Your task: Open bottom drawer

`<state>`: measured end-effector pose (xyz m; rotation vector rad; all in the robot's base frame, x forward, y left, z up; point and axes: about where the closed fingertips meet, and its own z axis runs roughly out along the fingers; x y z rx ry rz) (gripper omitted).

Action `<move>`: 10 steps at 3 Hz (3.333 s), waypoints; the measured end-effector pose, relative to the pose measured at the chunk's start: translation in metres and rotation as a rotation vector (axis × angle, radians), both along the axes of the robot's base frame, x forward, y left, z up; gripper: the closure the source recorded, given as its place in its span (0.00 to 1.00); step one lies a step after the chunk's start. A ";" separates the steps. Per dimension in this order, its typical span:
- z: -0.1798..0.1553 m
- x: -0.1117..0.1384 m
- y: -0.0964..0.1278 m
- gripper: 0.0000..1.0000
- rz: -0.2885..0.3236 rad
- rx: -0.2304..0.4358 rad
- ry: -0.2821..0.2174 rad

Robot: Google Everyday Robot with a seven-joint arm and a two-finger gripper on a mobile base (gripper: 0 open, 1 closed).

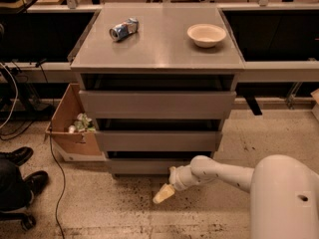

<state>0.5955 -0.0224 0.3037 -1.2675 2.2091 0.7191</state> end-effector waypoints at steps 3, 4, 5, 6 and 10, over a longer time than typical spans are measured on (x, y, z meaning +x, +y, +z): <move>-0.075 0.058 -0.031 0.00 -0.133 0.012 -0.123; -0.070 0.089 -0.036 0.00 -0.133 0.002 -0.178; -0.071 0.120 -0.035 0.00 -0.116 -0.015 -0.212; -0.081 0.135 -0.037 0.00 -0.116 -0.020 -0.209; -0.114 0.150 -0.042 0.70 -0.072 -0.076 -0.162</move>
Offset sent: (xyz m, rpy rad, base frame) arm 0.0603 -0.0398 -0.0943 0.0224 -0.1342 -0.1827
